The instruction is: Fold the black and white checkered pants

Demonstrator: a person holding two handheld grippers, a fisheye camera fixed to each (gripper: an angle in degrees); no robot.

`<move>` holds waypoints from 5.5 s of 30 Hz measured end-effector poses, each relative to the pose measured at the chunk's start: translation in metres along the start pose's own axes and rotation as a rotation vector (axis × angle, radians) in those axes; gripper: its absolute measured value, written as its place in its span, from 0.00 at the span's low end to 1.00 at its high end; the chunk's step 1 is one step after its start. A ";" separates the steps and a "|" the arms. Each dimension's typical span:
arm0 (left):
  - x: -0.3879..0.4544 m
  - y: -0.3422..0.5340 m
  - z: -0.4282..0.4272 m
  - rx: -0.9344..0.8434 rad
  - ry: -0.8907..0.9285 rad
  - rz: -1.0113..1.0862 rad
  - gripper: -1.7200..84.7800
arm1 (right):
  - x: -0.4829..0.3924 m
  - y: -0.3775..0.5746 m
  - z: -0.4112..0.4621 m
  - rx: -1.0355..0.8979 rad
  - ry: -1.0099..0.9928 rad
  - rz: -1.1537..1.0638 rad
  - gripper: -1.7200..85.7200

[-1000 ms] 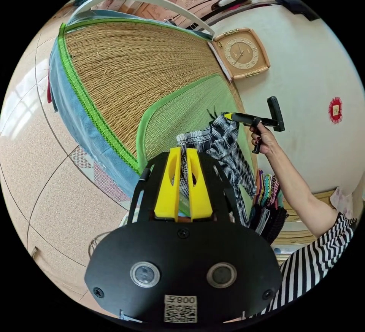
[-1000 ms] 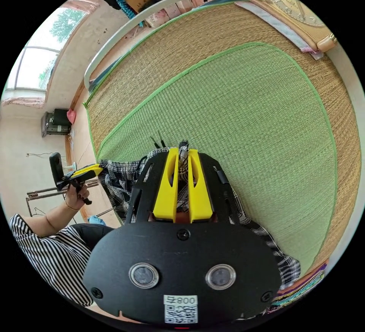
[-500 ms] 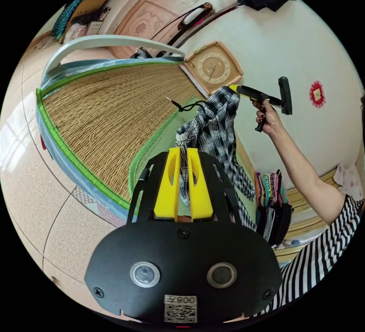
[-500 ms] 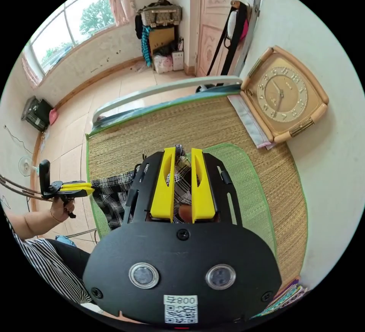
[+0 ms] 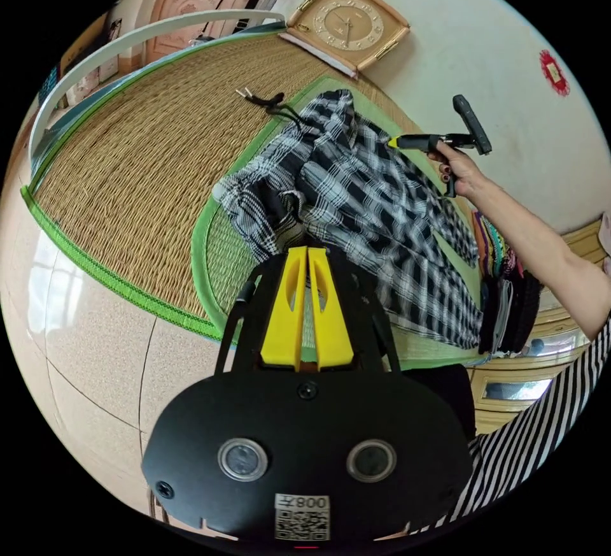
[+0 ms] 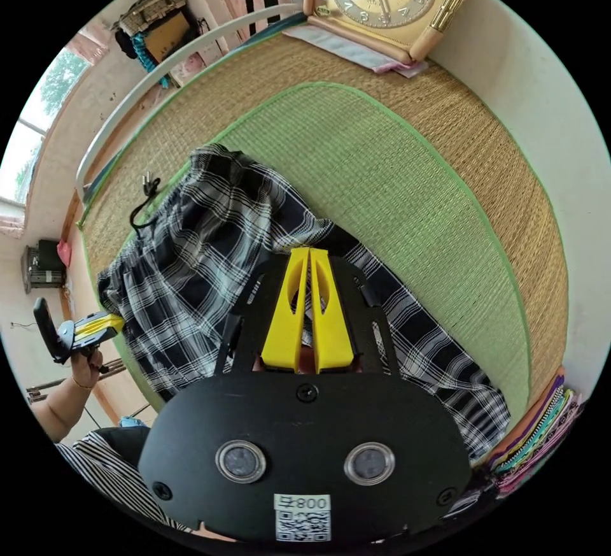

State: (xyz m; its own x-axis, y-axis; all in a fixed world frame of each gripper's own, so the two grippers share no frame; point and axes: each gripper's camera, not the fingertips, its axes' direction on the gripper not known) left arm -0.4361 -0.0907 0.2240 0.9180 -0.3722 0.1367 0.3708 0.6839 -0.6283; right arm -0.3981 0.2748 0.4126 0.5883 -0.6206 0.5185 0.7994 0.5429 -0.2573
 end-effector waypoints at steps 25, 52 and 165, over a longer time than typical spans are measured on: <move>0.183 -0.229 -0.029 -0.044 -0.159 0.423 0.06 | 0.114 0.148 -0.029 0.195 -0.115 0.198 0.02; 0.349 -0.251 -0.051 0.005 -0.252 0.327 0.02 | 0.237 0.229 0.000 0.229 -0.063 0.405 0.02; 0.545 -0.174 0.047 -0.130 0.049 0.501 0.02 | 0.408 0.638 -0.022 0.267 0.048 0.891 0.02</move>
State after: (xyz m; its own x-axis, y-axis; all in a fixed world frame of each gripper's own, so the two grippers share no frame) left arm 0.0065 -0.3830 0.4435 0.9697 -0.0498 -0.2391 -0.1359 0.7032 -0.6978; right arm 0.3546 0.3556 0.4424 0.9805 0.0682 0.1841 -0.0006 0.9387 -0.3447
